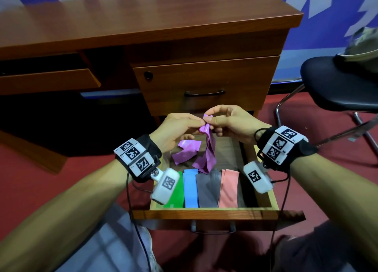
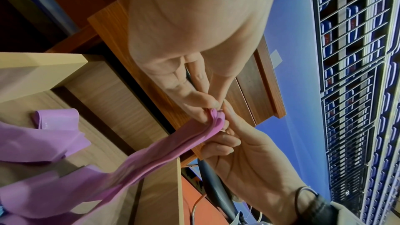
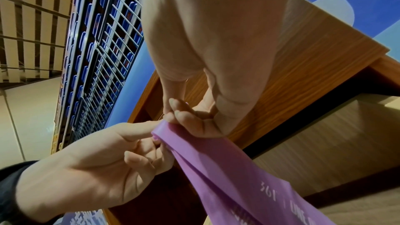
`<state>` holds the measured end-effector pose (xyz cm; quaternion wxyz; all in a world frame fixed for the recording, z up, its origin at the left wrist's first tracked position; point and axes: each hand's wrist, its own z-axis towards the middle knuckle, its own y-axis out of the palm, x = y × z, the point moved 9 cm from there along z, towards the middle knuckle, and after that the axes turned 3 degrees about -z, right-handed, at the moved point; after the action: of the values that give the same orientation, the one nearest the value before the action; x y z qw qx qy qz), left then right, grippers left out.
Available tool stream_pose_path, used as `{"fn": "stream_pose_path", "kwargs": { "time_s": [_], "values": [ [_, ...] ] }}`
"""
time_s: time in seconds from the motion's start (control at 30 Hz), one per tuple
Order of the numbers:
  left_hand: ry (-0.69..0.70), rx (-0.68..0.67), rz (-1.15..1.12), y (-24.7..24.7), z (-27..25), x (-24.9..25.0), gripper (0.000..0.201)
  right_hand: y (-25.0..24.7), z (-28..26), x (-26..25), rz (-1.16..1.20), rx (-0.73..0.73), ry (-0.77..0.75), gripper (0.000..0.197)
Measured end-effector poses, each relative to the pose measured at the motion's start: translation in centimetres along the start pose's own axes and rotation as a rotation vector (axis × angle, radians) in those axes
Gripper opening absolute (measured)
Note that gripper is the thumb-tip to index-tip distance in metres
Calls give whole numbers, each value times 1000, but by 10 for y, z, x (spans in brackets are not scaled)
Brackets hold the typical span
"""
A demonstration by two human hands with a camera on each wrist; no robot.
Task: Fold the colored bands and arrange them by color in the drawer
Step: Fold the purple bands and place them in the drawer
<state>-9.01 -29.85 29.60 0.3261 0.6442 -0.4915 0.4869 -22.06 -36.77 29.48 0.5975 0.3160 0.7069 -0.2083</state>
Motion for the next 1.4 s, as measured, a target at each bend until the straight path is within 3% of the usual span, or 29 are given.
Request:
{"fn": "stream_pose_path", "kwargs": {
  "time_s": [0.27, 0.43, 0.5, 0.67, 0.87, 0.93, 1.03, 1.17, 1.3, 1.4],
  "values": [
    [-37, 14, -65, 1, 2, -9, 4, -1, 3, 4, 4, 52, -31, 21],
    [-84, 22, -230, 2, 3, -11, 10, -12, 1, -9, -225, 227, -173, 38],
    [-95, -1, -277, 4, 4, -10, 13, -17, 0, -11, -190, 275, -201, 36],
    [-104, -72, -316, 14, -1, -7, 9, 4, 5, 5, 123, 114, -95, 19],
    [-137, -31, -366, 7, -5, -4, 7, 7, 9, 10, 156, 92, -50, 14],
    [-127, 39, -361, -1, -5, -2, 4, -3, 11, 10, 6, 150, -37, 14],
    [-99, 136, -317, -12, -4, -2, 8, -24, 16, 21, -514, 194, 24, 10],
    [-54, 223, -234, -22, -2, 0, 12, -30, 15, 73, -1188, -103, 325, 12],
    [-4, 300, -236, -34, -2, 8, 13, -33, 14, 105, -1367, -197, 512, 7],
    [-9, 308, -221, -35, 0, 8, 15, -35, 19, 121, -1490, -187, 579, 21]
  ]
}}
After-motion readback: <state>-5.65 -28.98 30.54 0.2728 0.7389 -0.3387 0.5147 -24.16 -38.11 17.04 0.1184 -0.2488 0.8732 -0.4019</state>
